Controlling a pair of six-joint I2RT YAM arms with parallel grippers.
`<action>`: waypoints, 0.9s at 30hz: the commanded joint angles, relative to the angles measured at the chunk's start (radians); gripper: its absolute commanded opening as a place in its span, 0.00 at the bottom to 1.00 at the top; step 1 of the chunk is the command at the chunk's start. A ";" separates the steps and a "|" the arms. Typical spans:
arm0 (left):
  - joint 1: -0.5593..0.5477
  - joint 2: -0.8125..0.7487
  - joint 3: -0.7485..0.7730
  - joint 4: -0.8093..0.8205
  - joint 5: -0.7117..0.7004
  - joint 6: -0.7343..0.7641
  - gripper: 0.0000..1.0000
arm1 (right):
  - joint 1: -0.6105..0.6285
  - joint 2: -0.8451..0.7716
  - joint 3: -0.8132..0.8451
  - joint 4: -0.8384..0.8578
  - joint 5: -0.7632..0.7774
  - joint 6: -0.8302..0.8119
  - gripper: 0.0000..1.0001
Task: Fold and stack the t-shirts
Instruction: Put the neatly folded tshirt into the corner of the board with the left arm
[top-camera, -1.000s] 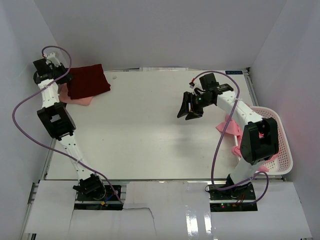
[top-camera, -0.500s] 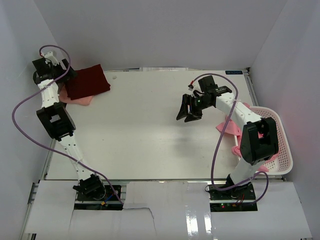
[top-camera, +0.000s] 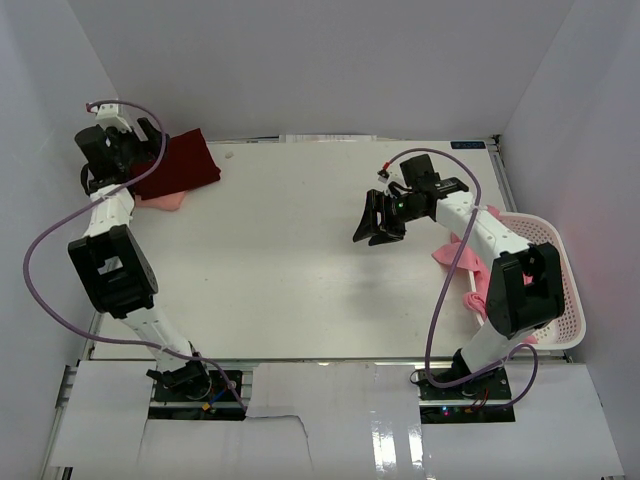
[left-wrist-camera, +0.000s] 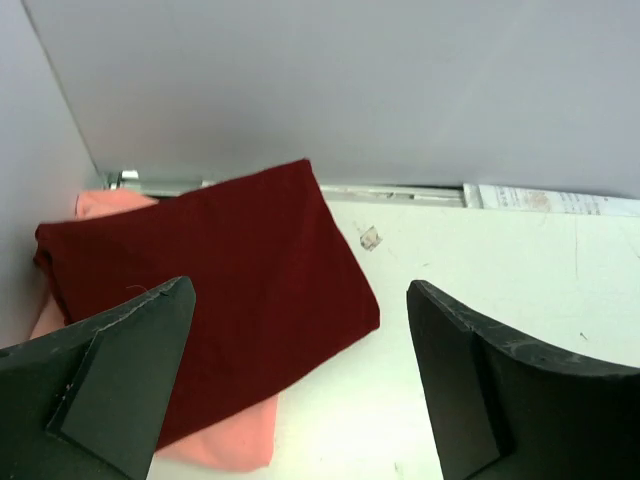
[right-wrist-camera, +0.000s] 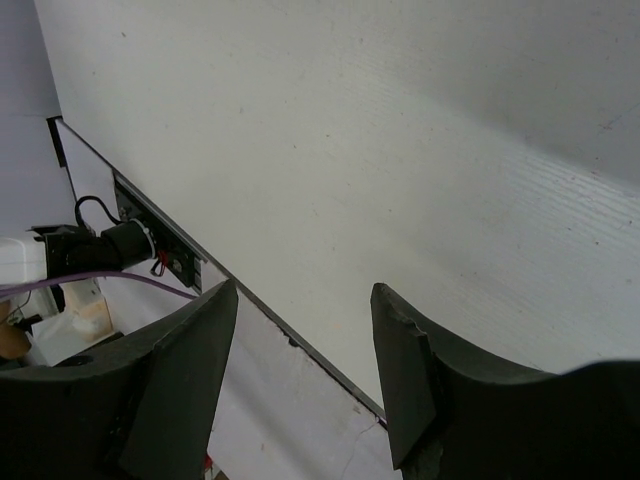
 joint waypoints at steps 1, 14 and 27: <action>0.000 -0.036 -0.074 0.225 0.032 -0.040 0.98 | 0.005 -0.043 -0.017 0.032 -0.032 -0.005 0.63; -0.084 0.211 0.105 0.253 -0.107 -0.032 0.31 | 0.005 -0.031 -0.014 0.037 -0.055 -0.005 0.63; -0.130 0.492 0.320 0.322 -0.296 0.051 0.36 | 0.005 -0.014 -0.043 0.037 -0.075 0.001 0.64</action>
